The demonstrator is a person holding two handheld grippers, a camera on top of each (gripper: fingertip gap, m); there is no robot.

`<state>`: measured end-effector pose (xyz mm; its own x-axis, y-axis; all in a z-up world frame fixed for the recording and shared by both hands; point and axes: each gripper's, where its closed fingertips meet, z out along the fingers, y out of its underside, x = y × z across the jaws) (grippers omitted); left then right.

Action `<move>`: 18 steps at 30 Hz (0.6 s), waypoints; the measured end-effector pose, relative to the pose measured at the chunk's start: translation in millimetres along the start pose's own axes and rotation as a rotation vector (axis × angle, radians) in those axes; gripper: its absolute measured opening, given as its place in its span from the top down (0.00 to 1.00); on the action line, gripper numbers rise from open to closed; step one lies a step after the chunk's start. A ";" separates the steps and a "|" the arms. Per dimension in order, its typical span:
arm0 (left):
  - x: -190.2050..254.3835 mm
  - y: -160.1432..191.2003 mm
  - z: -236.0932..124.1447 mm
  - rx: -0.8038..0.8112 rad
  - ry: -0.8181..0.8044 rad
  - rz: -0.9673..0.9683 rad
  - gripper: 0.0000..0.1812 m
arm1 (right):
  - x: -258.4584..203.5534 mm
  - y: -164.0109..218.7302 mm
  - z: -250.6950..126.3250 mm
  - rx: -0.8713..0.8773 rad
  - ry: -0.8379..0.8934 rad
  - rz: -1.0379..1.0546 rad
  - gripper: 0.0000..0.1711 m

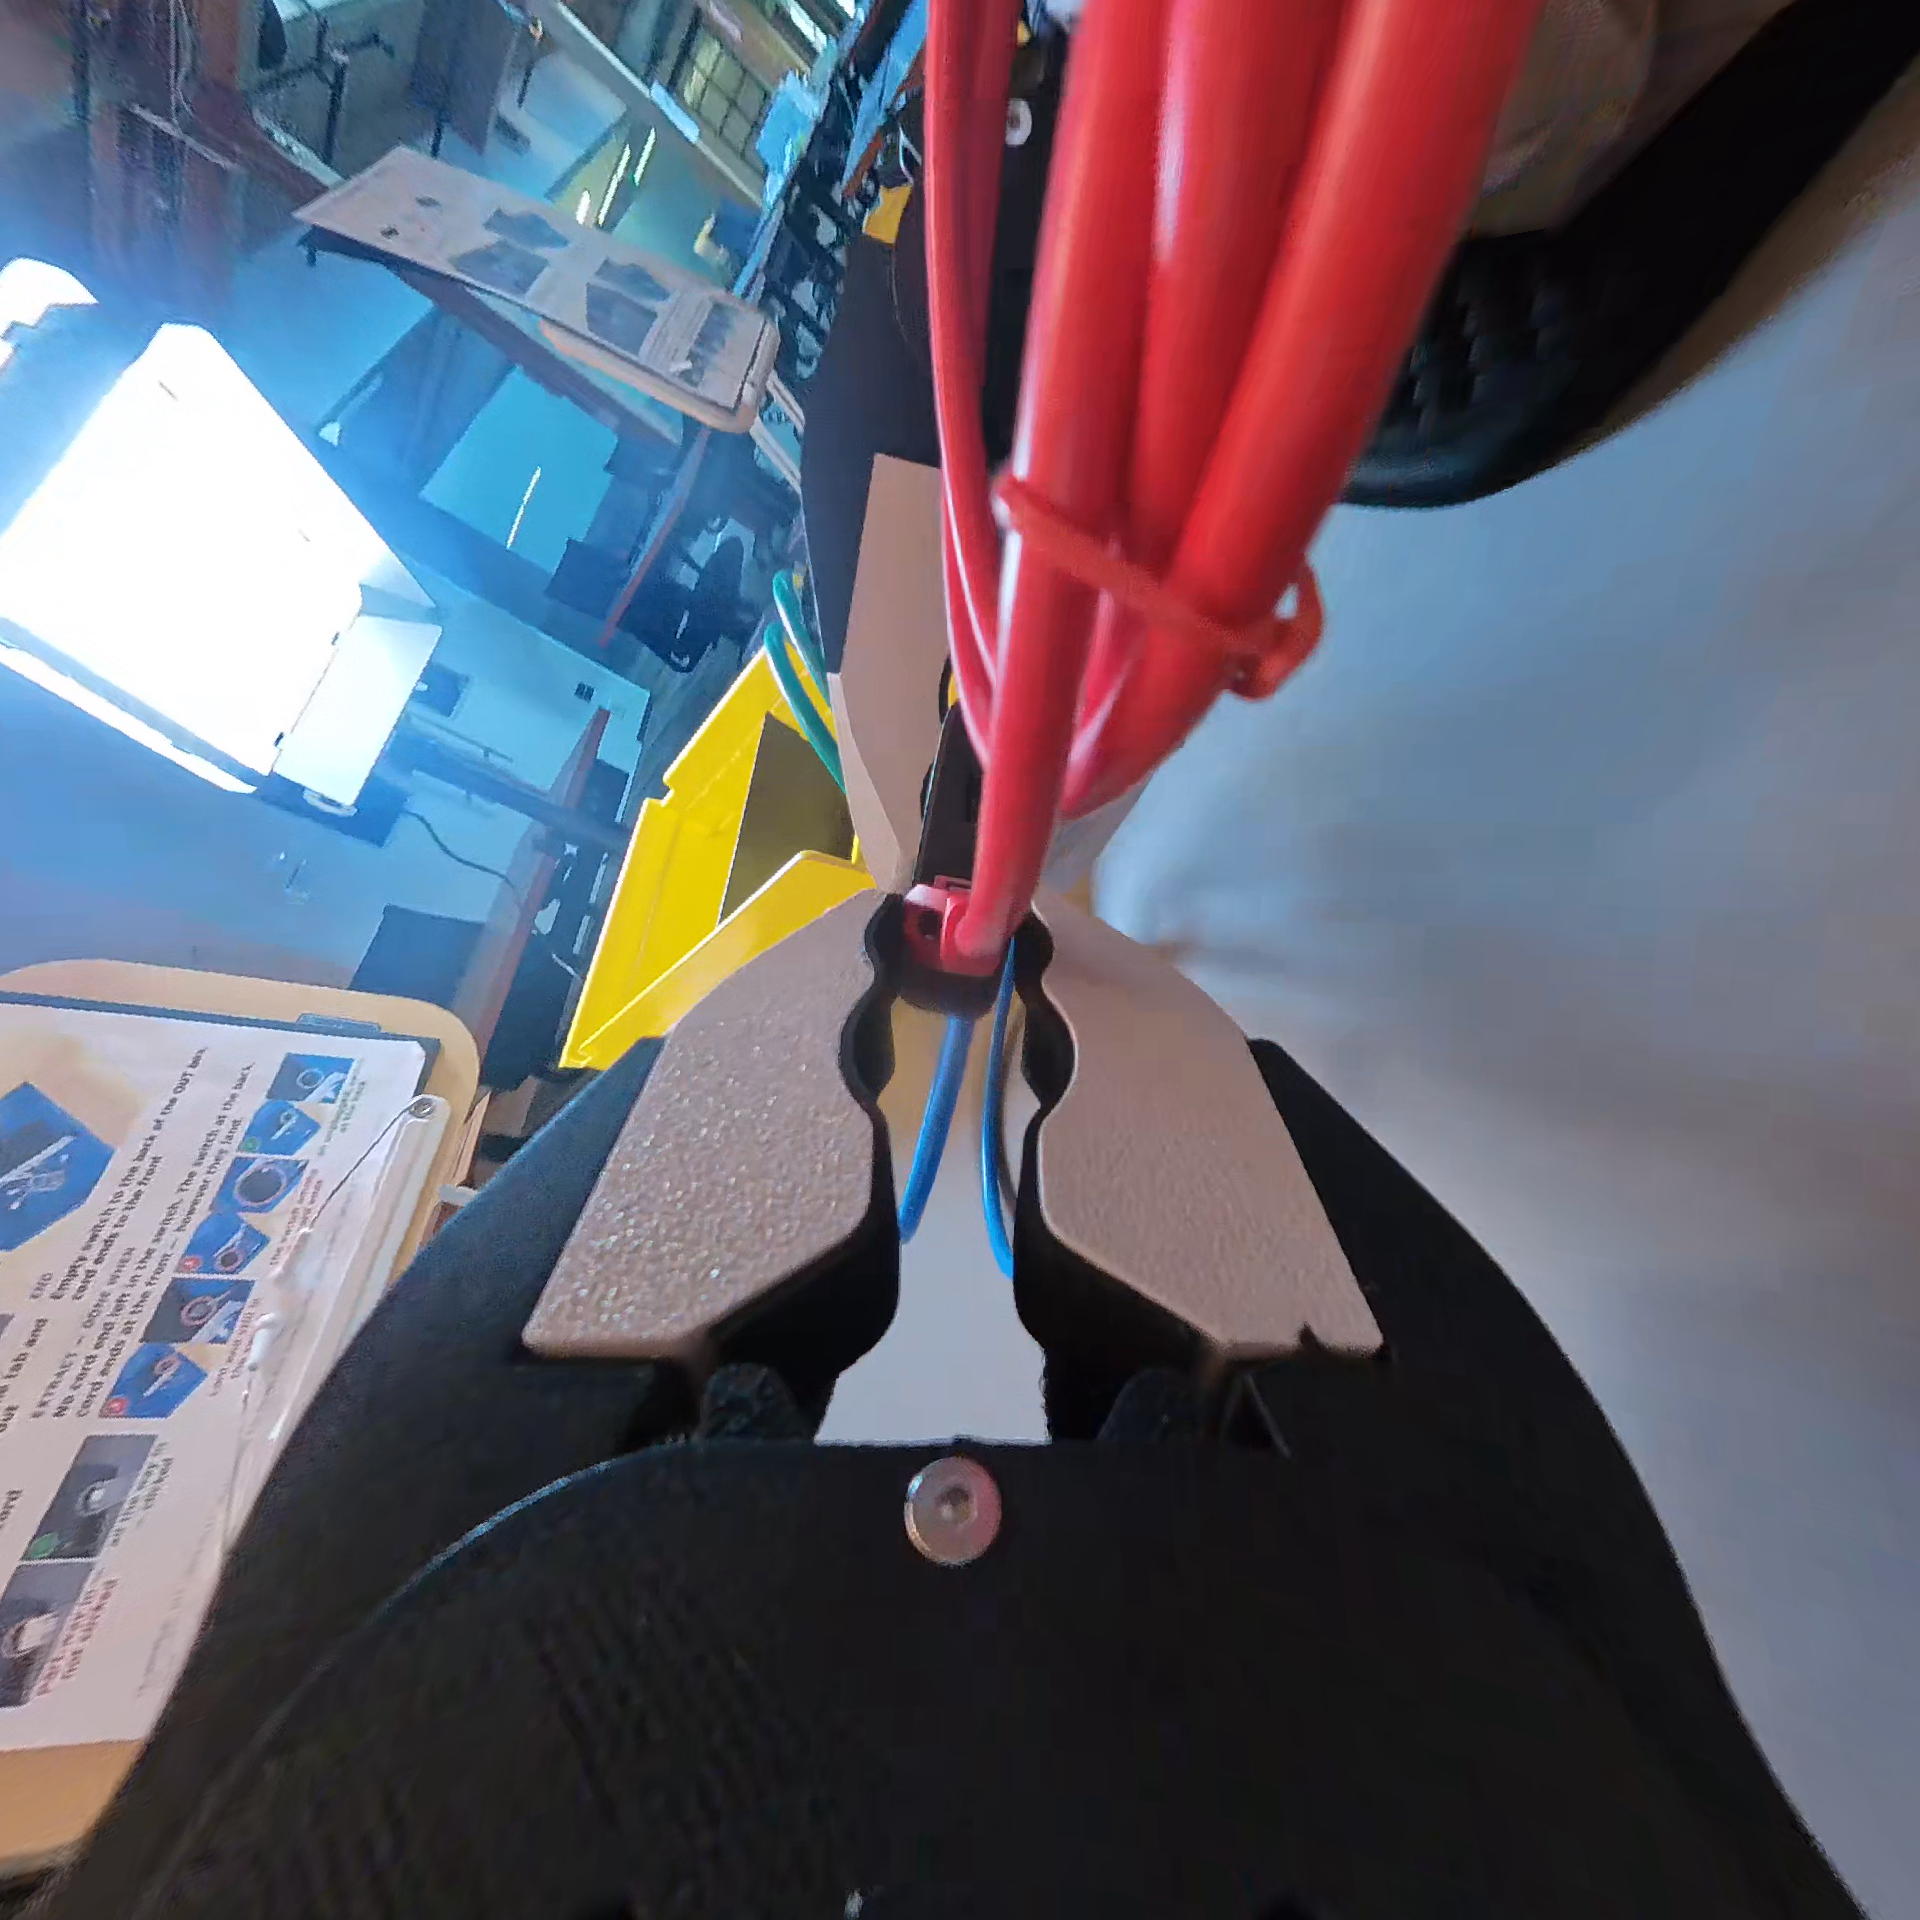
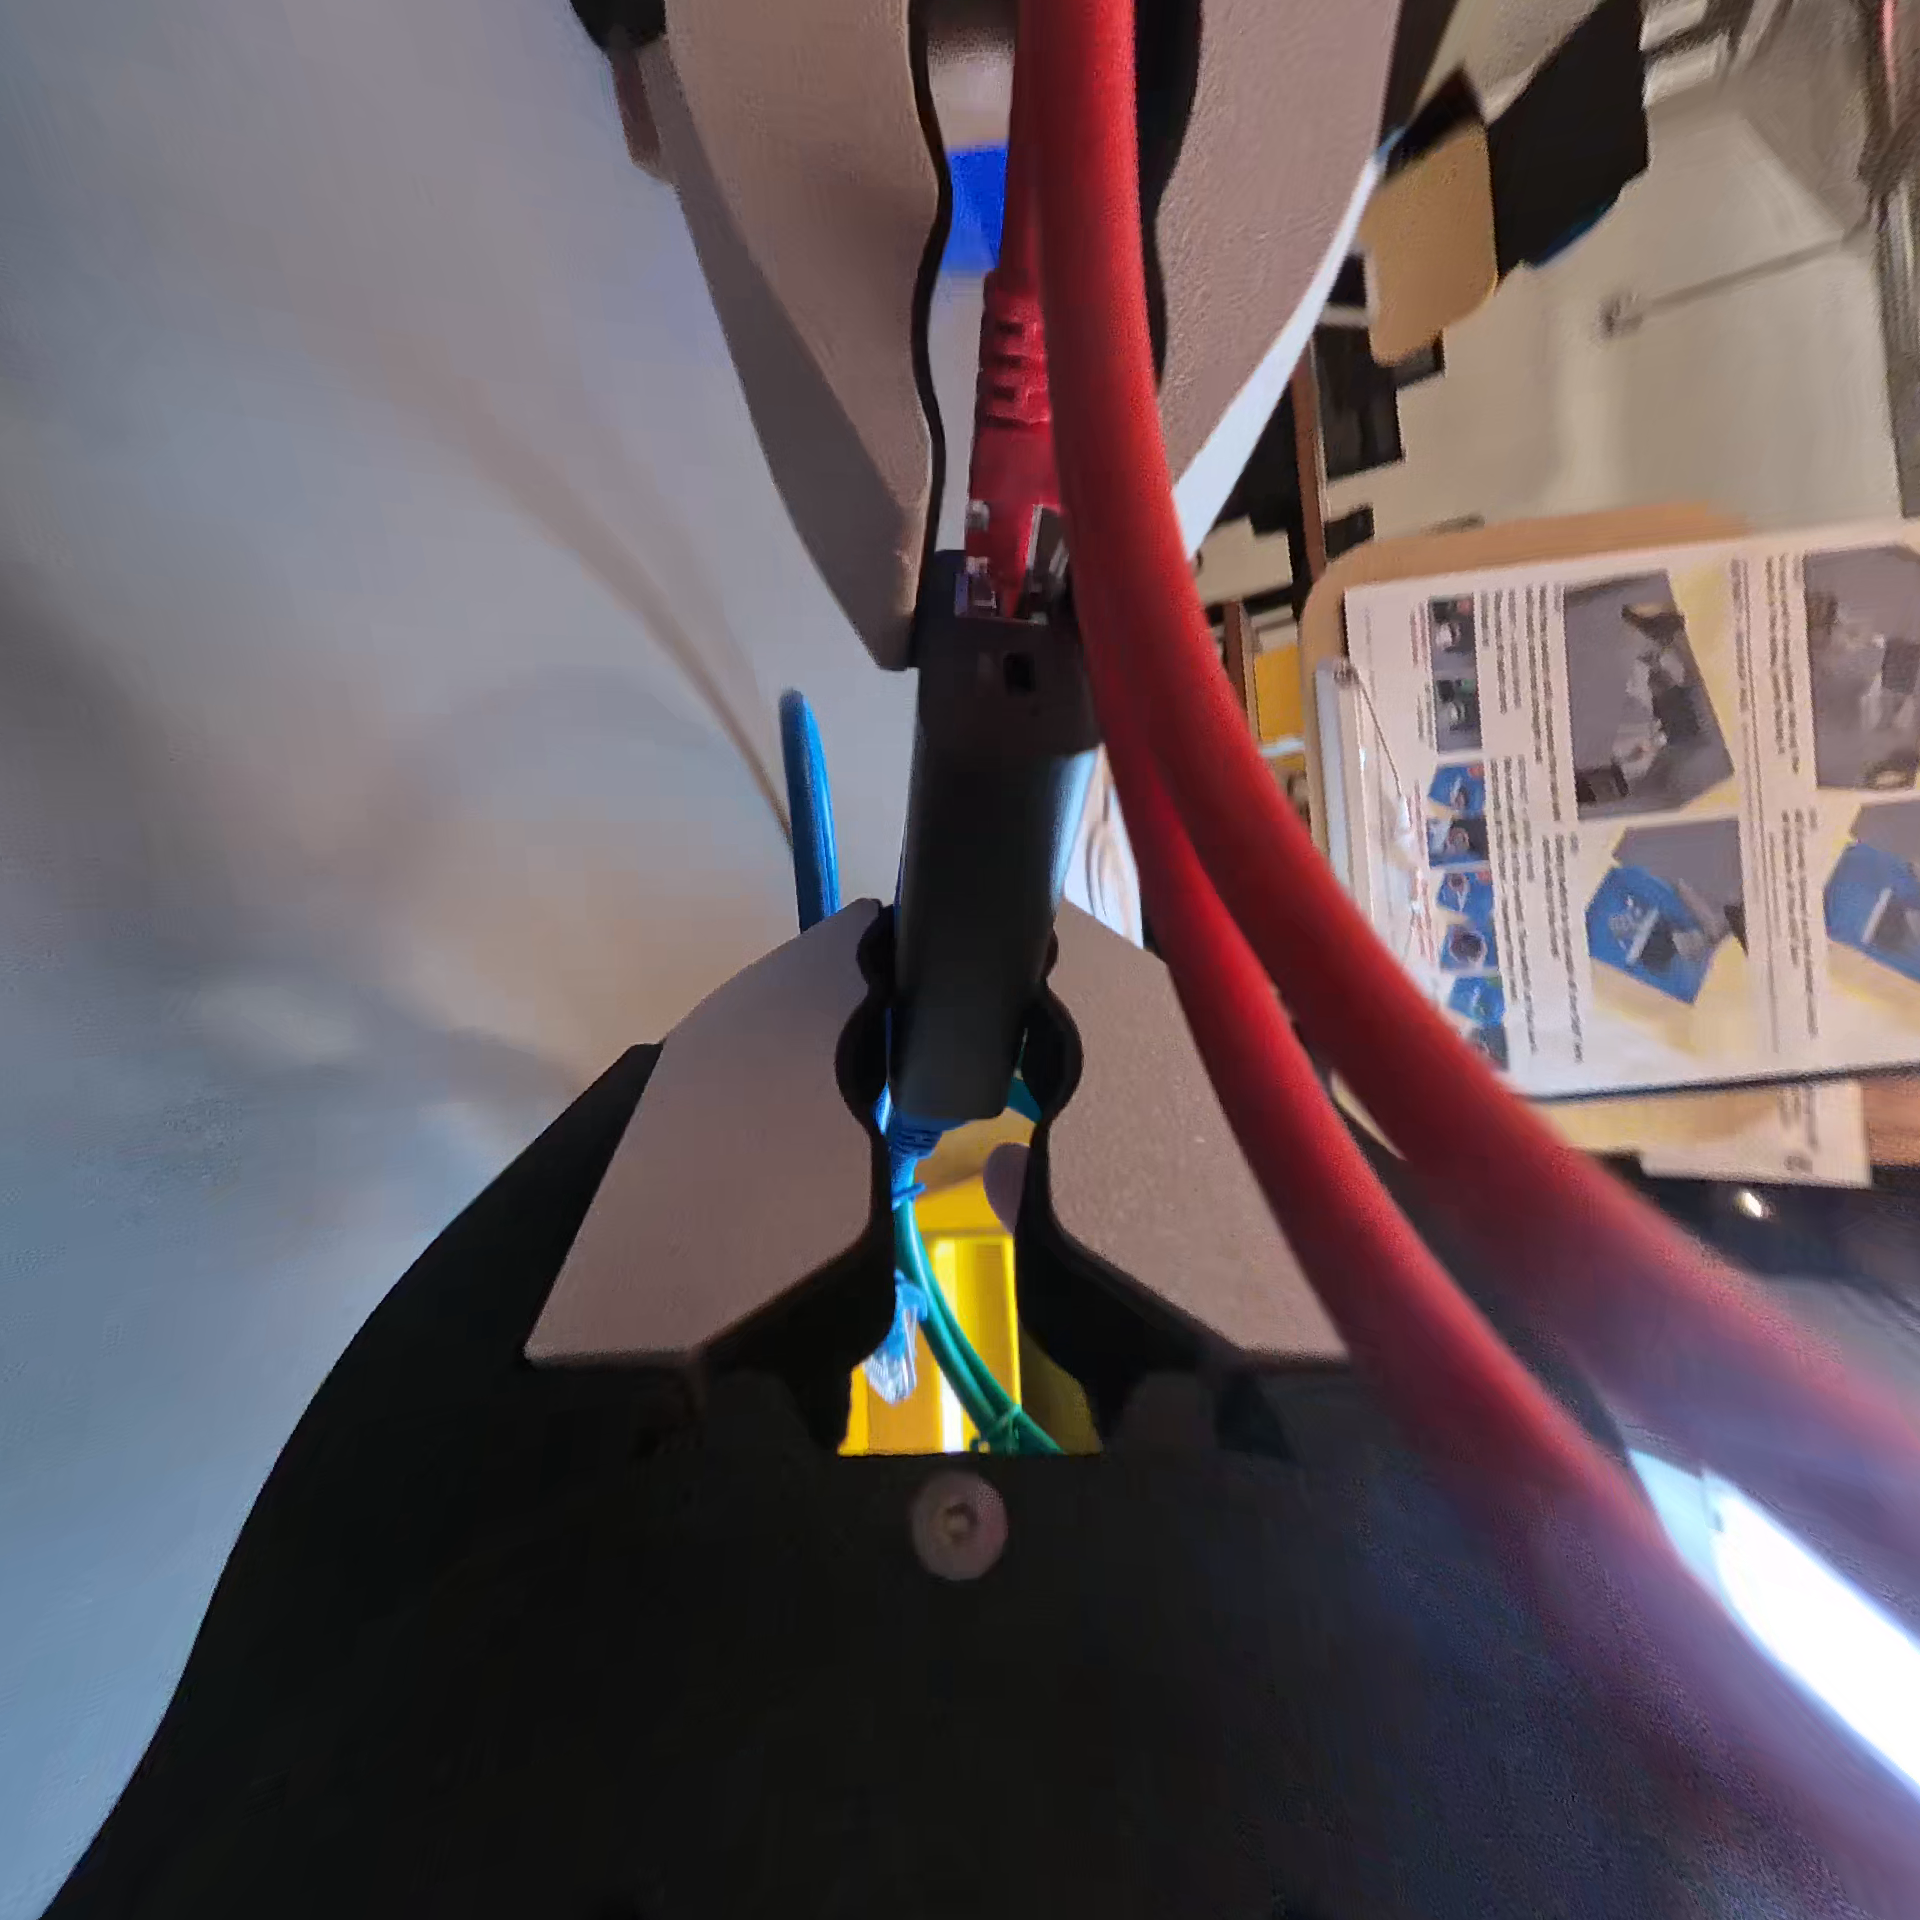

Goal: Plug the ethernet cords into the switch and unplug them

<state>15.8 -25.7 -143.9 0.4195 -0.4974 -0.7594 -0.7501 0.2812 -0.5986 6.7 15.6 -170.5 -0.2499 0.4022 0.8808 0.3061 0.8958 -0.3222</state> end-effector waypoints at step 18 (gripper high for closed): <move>1.9 32.6 -38.6 -0.050 -0.038 -0.133 0.88 | -3.2 -33.5 -12.6 0.161 0.048 -0.064 0.88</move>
<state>-27.6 -49.2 -155.0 0.5355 -0.4959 -0.6836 -0.7106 0.1729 -0.6820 8.8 -18.2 -158.1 -0.2192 0.3370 0.9156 0.1389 0.9397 -0.3126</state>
